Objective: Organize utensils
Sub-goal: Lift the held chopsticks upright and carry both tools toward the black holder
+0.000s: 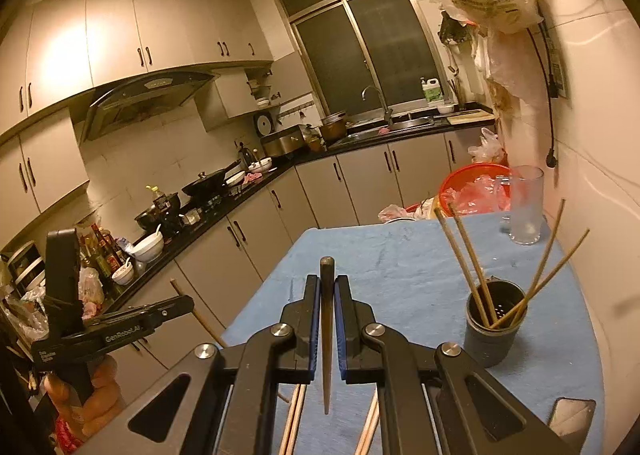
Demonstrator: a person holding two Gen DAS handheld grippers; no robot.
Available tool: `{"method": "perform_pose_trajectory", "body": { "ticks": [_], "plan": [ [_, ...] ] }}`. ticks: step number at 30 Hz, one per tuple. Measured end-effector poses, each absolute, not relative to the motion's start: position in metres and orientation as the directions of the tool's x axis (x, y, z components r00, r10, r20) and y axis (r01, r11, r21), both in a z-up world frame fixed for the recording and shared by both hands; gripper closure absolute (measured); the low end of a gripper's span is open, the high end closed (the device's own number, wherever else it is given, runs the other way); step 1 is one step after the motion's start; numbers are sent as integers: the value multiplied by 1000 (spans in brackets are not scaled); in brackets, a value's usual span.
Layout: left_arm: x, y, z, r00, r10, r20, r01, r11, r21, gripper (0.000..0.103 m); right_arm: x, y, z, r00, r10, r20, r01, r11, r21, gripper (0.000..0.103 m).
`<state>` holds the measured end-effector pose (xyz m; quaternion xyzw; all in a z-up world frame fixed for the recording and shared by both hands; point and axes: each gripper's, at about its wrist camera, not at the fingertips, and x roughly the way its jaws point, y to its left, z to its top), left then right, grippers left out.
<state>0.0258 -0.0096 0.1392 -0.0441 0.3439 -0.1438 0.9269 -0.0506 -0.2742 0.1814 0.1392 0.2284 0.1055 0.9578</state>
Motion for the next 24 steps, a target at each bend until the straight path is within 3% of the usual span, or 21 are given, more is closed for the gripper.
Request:
{"method": "perform_pose_trajectory", "body": {
  "ticks": [24],
  "plan": [
    [18,-11,155,713,-358,-603,274,934,-231,96,-69,-301,189,896,216,-387,-83,939,333,95]
  ]
}}
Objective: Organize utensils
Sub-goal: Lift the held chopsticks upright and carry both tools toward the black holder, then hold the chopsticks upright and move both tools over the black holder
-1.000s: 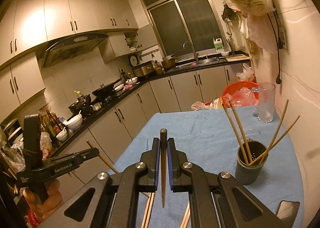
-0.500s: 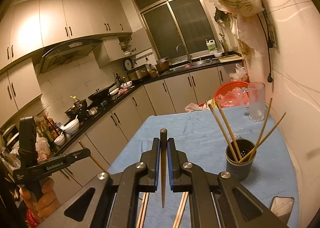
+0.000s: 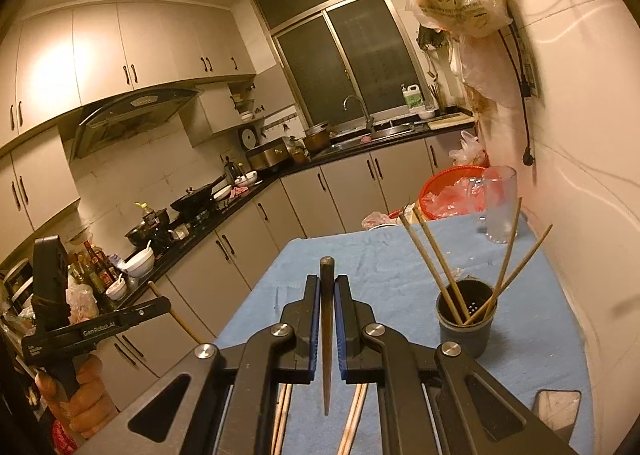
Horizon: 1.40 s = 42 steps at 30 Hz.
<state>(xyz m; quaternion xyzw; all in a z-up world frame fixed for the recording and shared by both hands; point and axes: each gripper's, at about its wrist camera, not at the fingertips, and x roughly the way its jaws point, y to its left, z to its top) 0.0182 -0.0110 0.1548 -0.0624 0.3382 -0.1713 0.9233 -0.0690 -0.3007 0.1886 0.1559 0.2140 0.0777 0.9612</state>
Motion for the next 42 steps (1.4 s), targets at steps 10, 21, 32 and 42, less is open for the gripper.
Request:
{"method": "perform_pose_trajectory", "body": {
  "ticks": [10,21,32,42],
  "plan": [
    [17,-32,165,705,-392,-591,326,919,-221,96,-79,-313,199,912,172,-373,-50,948,315,95],
    [29,-57,163,673,-437,-597,378,897,-230,96,-78,-335,201,918,130,-376,-1,946,325,95],
    [37,-75,158,658,-439,-611,401,892,-208,96,-72,-341,201,919,117,-377,13,946,325,95],
    [49,-79,143,634,-425,-647,396,896,-201,97,-65,-349,186,910,127,-395,15,942,337,95]
  ]
}}
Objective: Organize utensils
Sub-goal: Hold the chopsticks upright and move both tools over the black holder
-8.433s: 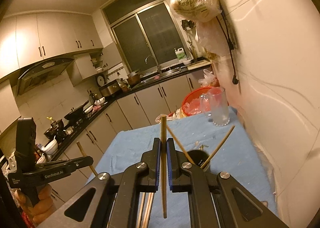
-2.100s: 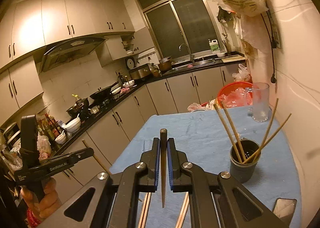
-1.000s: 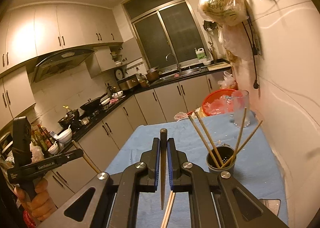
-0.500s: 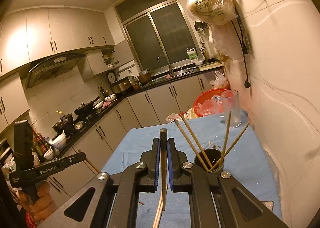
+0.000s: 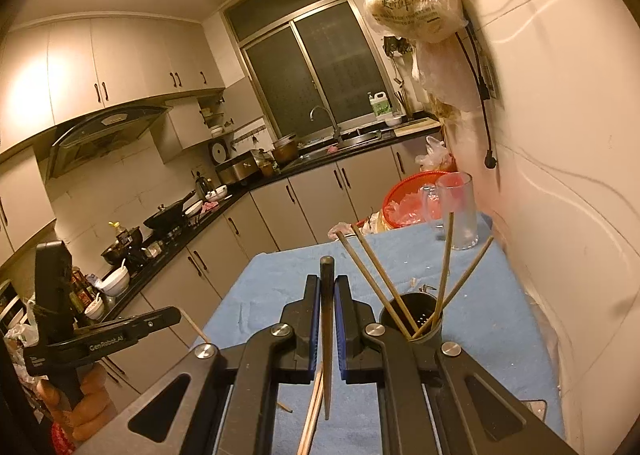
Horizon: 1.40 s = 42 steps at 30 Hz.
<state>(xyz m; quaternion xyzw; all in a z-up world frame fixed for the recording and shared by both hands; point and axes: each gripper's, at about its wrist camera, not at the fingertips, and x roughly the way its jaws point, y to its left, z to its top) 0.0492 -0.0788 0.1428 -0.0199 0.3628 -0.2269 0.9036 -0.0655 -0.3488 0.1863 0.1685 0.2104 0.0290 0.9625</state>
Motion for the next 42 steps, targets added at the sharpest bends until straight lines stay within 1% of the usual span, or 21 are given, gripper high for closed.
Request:
{"method": "perform_pose_trajectory", "body": {
  "ticks": [2,3,4,6,9,11,14,18,20,21,22,25,27,29,30,34,38,42],
  "plan": [
    [61,-69,135,605,-430,-670,366,897,-246,97,-65,-348,183,906,137,-400,8,940,340,95],
    [67,-65,131,590,-431,-683,352,898,-263,94,-64,-347,181,904,141,-404,4,941,339,95],
    [76,-57,122,571,-423,-703,323,904,-281,85,-63,-346,180,903,143,-406,3,941,339,95],
    [94,-36,103,551,-377,-744,226,926,-302,77,-61,-344,177,899,158,-408,-12,941,337,95],
    [124,-4,64,482,-297,-825,59,950,-307,76,-56,-340,172,894,175,-413,-28,941,338,96],
    [145,13,34,407,-293,-865,-38,941,-336,76,-51,-339,167,887,194,-418,-42,937,346,95],
    [169,28,1,350,-282,-893,-151,924,-351,76,-44,-336,161,879,214,-425,-57,934,352,96],
    [197,33,-25,315,-266,-911,-232,909,-345,76,-37,-339,156,872,226,-435,-63,932,358,96],
    [212,32,-34,300,-233,-925,-268,910,-316,76,-34,-342,153,868,227,-442,-61,931,359,96],
    [216,31,-36,299,-227,-927,-277,909,-312,75,-33,-343,152,866,226,-446,-59,932,357,96],
    [224,28,-40,293,-205,-934,-280,916,-288,72,-31,-344,151,865,225,-449,-57,933,356,96],
    [238,22,-51,268,-158,-950,-314,918,-242,72,-28,-351,148,861,226,-456,-50,929,366,96],
    [244,15,-50,272,-113,-956,-303,932,-196,72,-26,-354,146,860,222,-460,-43,929,368,96],
    [246,9,-51,279,-85,-957,-294,941,-169,91,-25,-357,146,859,222,-462,-40,928,371,96],
    [245,6,-51,285,-84,-955,-280,945,-167,91,-25,-359,146,859,220,-462,-38,928,371,96],
    [233,-5,-46,320,-156,-934,-204,952,-229,96,-27,-362,147,863,211,-458,-29,928,373,96],
    [204,-15,-18,389,-202,-899,-125,955,-269,96,-33,-362,153,873,196,-446,-18,928,372,96],
    [175,-8,20,457,-255,-852,-64,946,-317,96,-42,-363,160,887,175,-427,-5,929,369,96]
  ]
}}
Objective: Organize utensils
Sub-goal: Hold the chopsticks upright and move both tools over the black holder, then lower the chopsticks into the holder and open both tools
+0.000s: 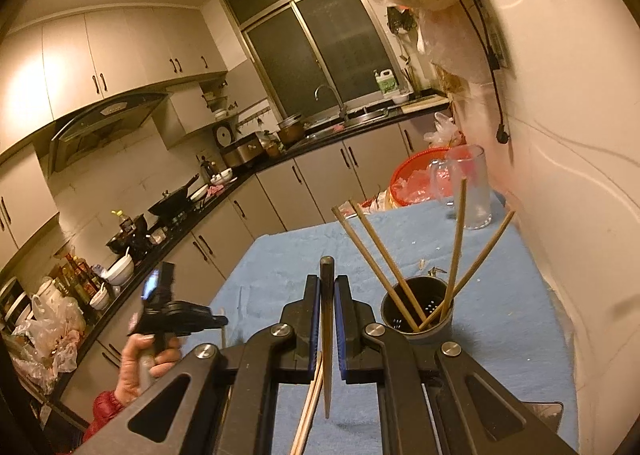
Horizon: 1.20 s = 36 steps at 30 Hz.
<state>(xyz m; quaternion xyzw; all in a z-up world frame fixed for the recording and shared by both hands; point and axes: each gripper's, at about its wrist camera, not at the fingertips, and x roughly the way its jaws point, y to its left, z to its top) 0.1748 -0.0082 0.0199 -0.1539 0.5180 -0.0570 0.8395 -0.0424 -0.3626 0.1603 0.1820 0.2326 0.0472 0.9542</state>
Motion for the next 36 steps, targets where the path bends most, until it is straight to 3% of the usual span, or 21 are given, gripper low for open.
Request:
{"method": "perform_pose_trajectory", "body": {
  "ticks": [11,36],
  "plan": [
    [106,-29,120,599,-386,-701,158,916,-369,96,-68,-367,184,920,100,-380,36,941,336,96],
    [82,-155,245,635,-570,-521,458,821,-340,96,-76,-420,246,973,-35,-228,106,946,307,96]
  ]
}}
